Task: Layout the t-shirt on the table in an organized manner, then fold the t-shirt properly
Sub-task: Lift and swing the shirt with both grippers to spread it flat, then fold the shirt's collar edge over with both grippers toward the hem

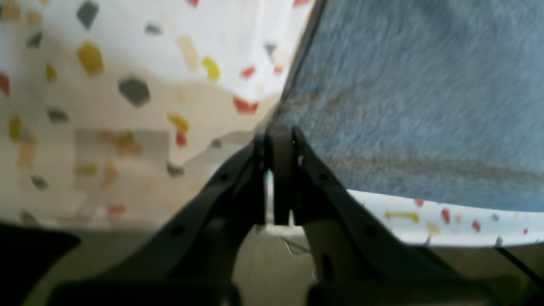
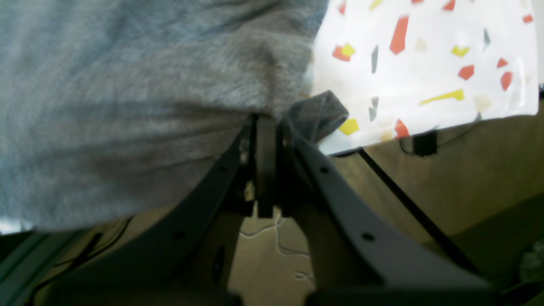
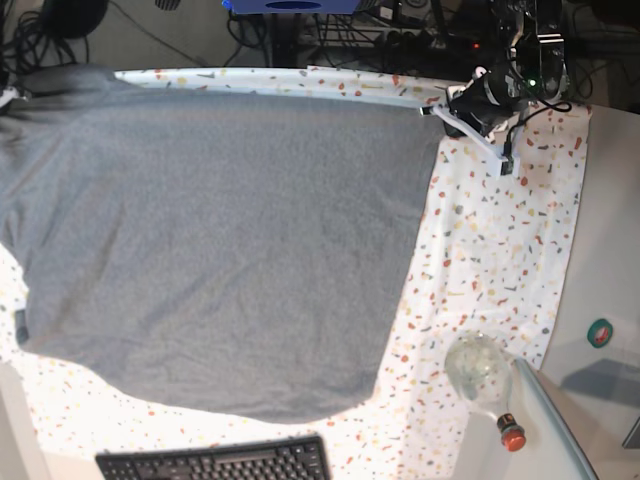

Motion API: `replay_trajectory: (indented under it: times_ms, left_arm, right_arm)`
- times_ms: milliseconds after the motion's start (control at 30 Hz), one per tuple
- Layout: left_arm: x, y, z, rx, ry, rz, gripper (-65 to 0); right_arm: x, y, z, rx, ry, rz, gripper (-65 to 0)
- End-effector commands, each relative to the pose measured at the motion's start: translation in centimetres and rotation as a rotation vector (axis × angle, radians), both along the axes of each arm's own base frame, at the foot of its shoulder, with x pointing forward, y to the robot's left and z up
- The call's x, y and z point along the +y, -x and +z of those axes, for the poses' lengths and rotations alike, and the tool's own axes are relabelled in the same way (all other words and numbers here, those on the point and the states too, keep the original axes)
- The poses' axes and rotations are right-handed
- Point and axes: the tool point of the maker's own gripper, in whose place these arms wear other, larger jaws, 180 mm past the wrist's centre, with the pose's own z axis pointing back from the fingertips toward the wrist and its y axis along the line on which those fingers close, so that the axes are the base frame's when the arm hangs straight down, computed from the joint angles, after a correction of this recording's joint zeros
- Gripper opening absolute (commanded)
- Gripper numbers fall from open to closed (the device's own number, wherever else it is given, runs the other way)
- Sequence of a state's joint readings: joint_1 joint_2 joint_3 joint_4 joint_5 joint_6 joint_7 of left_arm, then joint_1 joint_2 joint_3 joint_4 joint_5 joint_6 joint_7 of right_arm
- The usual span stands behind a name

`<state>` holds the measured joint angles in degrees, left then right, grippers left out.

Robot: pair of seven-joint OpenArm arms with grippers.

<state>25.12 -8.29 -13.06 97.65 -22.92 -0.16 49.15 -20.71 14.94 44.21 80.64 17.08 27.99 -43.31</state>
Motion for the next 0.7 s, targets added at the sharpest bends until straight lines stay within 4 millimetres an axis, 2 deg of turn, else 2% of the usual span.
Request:
replay_trajectory:
  times_ms: [0, 133, 267, 333, 433, 467, 533, 667]
  left_arm:
    - [0.6, -0.2, 0.5, -0.017, -0.018, 0.003, -65.0]
    - [0.7, -0.1, 0.4, -0.016, -0.021, 0.006, -65.0]
    - [0.6, -0.4, 0.9, -0.030, -0.022, 0.002, -65.0]
    - [0.5, -1.4, 1.9, -0.067, -0.025, -0.004, -65.0]
    - [0.3, -4.7, 5.0, -0.183, -0.041, -0.024, -65.0]
    - [0.4, -6.2, 6.1, -0.223, -0.049, -0.033, -65.0]
    - [0.4, -9.6, 8.0, -0.296, -0.094, -0.072, -65.0]
    - [-0.9, -17.2, 11.4, -0.413, -0.241, -0.178, -65.0]
  right_arm:
    - [-0.9, -1.5, 0.9, -0.036, 0.042, 0.011, -65.0]
    - [-0.6, -1.4, 0.5, -0.033, 0.057, -0.036, -65.0]
    - [-0.8, -2.1, 1.8, -0.066, 0.087, -0.029, -65.0]
    - [-1.0, -2.6, 3.0, -0.088, 0.115, -0.016, -65.0]
    - [-1.3, -4.2, 5.0, -0.129, 0.159, 0.016, -65.0]
    - [-1.8, -5.5, 5.9, -0.156, 0.177, 0.026, -65.0]
    - [-2.8, -9.8, 8.2, -0.215, 0.213, 0.075, -65.0]
    - [-4.9, -18.7, 10.0, -0.224, 0.196, 0.147, -65.0]
